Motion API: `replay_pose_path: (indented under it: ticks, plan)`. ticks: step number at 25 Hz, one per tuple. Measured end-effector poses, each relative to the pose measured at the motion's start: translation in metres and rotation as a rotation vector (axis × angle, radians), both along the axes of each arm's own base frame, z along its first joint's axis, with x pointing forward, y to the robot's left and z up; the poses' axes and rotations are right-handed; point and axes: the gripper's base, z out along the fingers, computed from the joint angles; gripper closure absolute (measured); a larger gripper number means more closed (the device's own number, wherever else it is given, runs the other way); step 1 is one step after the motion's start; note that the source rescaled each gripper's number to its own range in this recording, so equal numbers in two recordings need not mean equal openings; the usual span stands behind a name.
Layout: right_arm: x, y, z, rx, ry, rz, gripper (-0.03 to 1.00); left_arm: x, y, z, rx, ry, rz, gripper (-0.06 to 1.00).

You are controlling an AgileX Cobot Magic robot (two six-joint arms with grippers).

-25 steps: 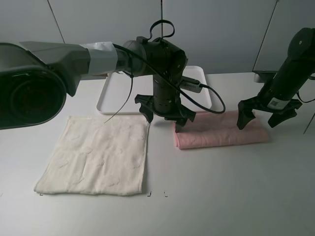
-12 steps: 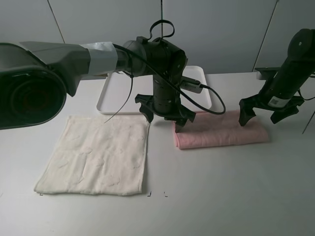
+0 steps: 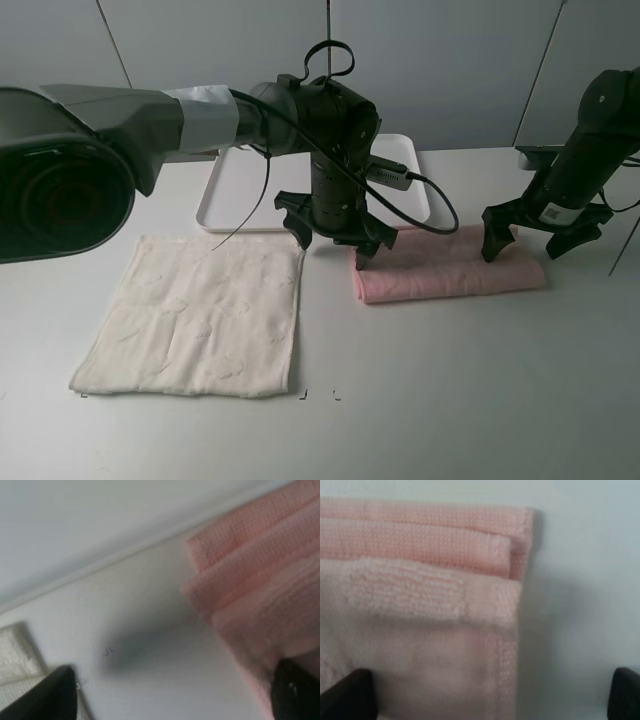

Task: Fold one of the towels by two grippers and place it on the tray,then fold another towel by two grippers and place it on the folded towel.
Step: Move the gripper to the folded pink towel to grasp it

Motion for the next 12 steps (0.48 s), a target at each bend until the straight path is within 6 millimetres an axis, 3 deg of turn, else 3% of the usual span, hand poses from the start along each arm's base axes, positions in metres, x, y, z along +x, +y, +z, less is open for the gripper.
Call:
replay_pose_path:
  ticks: [5, 10, 12]
  plan:
    - [0.0004, 0.0008, 0.0001, 0.009, -0.004, -0.004, -0.01, 0.0000, 0.0000, 0.0000, 0.000, 0.000, 0.000, -0.05]
    - [0.0004, 0.0010, -0.0006, 0.012, -0.003, -0.005, 0.23, 0.0000, 0.0000, 0.0000, 0.000, 0.000, 0.000, -0.05]
    - [0.0002, 0.0014, -0.0037, 0.016, 0.006, -0.010, 0.26, 0.0000, 0.0000, 0.0000, 0.000, 0.000, -0.002, -0.05]
